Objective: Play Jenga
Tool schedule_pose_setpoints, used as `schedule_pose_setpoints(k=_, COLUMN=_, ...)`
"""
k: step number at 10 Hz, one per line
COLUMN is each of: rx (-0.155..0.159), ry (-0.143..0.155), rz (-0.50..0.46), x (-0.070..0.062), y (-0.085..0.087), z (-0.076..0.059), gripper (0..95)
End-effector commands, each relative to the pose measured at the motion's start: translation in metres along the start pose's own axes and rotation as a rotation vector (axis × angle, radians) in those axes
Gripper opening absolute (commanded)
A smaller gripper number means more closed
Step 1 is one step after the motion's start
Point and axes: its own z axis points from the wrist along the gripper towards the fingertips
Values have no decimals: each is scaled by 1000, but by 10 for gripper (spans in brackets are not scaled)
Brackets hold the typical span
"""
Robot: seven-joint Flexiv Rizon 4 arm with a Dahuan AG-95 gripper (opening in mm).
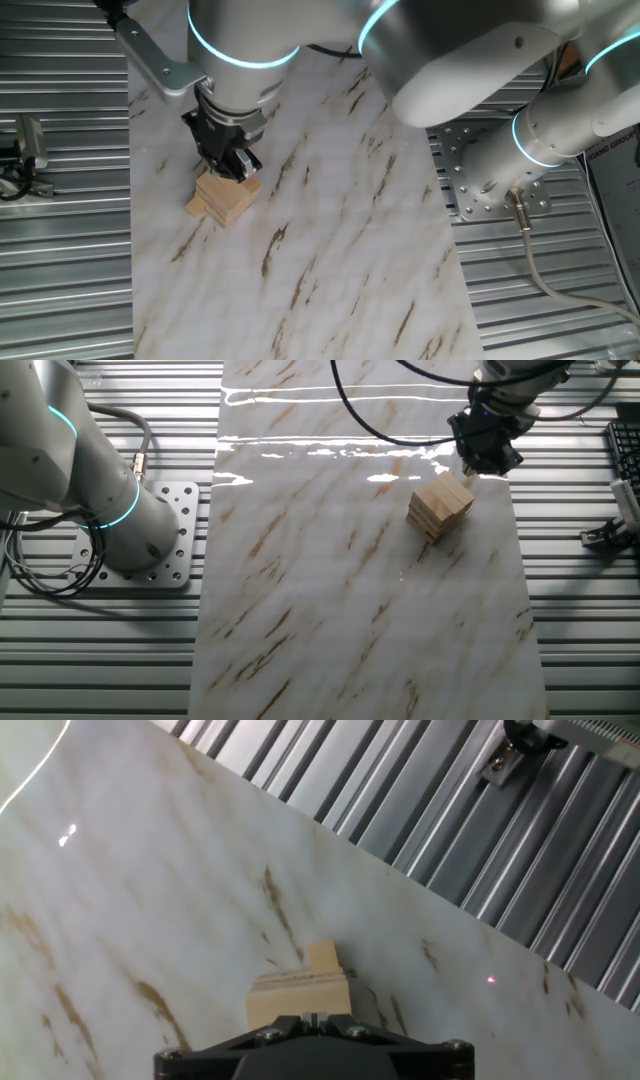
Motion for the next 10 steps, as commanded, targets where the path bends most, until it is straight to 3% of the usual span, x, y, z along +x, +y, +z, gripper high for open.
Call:
schedule_pose_setpoints(k=1, rx=9, ry=25, rz=1, x=0, y=-1, z=0, gripper=0)
schedule_pose_setpoints(k=7, rx=9, ry=19, rz=8, x=-2, y=-1, z=0, gripper=0)
schedule_pose_setpoints(k=10, rx=7, ry=21, rz=16, x=-15, y=-3, z=5, gripper=0)
